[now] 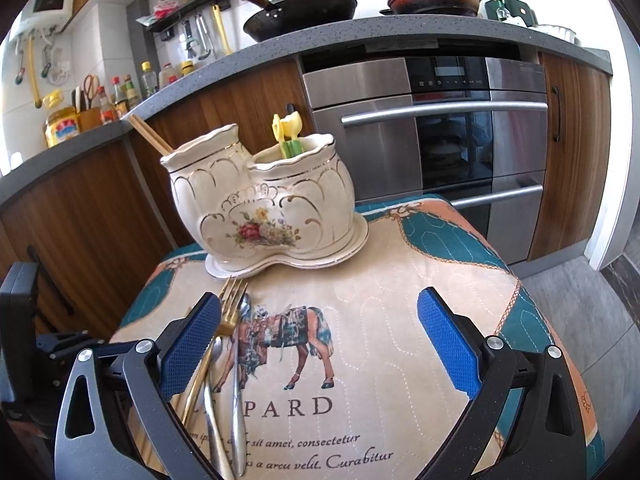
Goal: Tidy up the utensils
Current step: 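Grasp a wooden chopstick with the left tool while the right tool grasps a gold fork, then lift the chopstick over the tall cup while the right tool carries the gold fork over the small cup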
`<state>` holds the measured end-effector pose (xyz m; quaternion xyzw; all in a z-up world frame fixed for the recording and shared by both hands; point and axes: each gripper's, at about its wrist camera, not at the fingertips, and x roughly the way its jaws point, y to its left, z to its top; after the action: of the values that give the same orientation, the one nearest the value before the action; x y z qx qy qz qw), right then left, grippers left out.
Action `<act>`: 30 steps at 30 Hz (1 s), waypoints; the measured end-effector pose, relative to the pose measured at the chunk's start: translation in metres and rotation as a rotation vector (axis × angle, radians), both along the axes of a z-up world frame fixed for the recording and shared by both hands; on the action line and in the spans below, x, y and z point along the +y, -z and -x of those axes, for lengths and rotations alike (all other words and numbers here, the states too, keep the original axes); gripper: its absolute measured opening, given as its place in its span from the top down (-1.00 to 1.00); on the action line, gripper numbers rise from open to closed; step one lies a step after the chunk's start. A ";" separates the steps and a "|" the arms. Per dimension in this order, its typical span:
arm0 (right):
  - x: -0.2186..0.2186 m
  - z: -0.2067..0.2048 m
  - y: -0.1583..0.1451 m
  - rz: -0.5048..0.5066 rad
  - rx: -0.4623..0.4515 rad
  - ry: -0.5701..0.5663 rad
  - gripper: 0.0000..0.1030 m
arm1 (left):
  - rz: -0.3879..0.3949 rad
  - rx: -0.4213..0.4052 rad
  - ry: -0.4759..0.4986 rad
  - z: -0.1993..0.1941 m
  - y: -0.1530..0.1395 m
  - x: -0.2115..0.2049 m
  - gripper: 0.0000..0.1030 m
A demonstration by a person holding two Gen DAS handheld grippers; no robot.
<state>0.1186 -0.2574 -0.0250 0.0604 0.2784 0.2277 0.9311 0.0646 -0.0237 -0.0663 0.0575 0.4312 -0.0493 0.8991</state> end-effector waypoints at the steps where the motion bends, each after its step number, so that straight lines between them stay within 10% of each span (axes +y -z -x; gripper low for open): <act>1: 0.001 0.000 0.000 0.003 0.000 -0.003 -0.90 | 0.004 0.003 0.011 -0.001 0.000 0.000 0.27; 3: 0.003 0.000 0.000 0.009 0.001 -0.006 -0.90 | 0.013 0.017 0.034 -0.005 0.000 0.000 0.61; 16: 0.046 0.008 0.011 0.096 0.053 -0.150 -0.84 | 0.031 0.065 0.045 -0.013 -0.002 0.017 0.82; 30: 0.103 0.004 0.031 0.201 0.199 -0.243 0.48 | 0.084 0.036 0.004 -0.007 0.001 0.040 0.91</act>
<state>0.1142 -0.1548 -0.0563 -0.0449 0.3956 0.3024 0.8660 0.0712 0.0166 -0.0674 0.0197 0.4446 -0.0704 0.8927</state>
